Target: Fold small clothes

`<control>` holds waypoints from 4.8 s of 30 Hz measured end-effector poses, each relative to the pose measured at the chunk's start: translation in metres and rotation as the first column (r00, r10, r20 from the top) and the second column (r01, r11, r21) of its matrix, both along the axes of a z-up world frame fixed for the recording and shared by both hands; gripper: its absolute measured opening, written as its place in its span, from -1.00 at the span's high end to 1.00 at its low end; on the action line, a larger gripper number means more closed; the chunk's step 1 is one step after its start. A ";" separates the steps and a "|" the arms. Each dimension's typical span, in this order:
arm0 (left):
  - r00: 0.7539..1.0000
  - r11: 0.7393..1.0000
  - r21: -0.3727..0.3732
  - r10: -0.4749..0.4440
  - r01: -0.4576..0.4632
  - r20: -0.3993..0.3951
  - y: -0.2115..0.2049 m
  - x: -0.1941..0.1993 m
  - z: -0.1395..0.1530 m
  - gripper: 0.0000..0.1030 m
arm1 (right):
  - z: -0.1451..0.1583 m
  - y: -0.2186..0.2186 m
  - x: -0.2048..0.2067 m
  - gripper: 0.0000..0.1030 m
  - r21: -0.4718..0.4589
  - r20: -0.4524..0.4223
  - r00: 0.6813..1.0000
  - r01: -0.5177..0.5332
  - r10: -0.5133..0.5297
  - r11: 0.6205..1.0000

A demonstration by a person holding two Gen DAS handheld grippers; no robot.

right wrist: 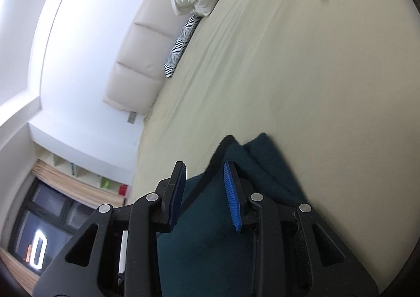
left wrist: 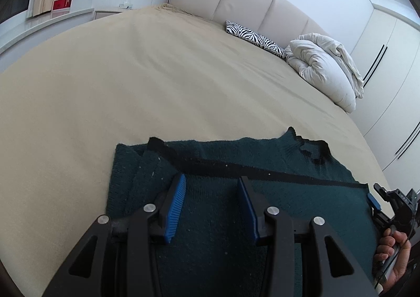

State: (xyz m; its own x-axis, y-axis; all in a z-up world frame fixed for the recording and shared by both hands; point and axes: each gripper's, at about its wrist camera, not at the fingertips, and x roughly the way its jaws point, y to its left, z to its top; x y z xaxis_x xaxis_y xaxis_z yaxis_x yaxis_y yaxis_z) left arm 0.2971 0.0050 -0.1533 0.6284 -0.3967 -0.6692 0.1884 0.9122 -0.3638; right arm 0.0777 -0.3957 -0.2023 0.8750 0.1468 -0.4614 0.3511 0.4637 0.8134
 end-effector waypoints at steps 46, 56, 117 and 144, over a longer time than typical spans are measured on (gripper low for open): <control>0.997 0.999 -0.038 -0.017 0.015 -0.074 -0.006 -0.058 0.036 0.10 | 0.044 0.058 -0.135 -0.54 -0.019 0.036 0.998 -0.053 0.054 0.998; 0.980 0.985 -0.008 -0.174 0.174 -0.096 -0.048 -0.120 0.015 0.22 | 0.021 0.185 -0.064 -0.55 0.162 0.117 0.888 -0.459 0.445 0.873; 0.999 0.946 0.324 -0.044 0.034 0.023 -0.035 -0.021 0.004 -0.47 | 0.057 0.006 -0.156 -0.46 -0.032 -0.079 0.997 0.007 -0.009 0.999; 0.999 0.935 0.354 -0.039 0.025 0.034 -0.036 -0.022 0.004 -0.48 | 0.011 0.091 -0.199 -0.49 0.136 -0.189 0.980 0.093 -0.067 0.986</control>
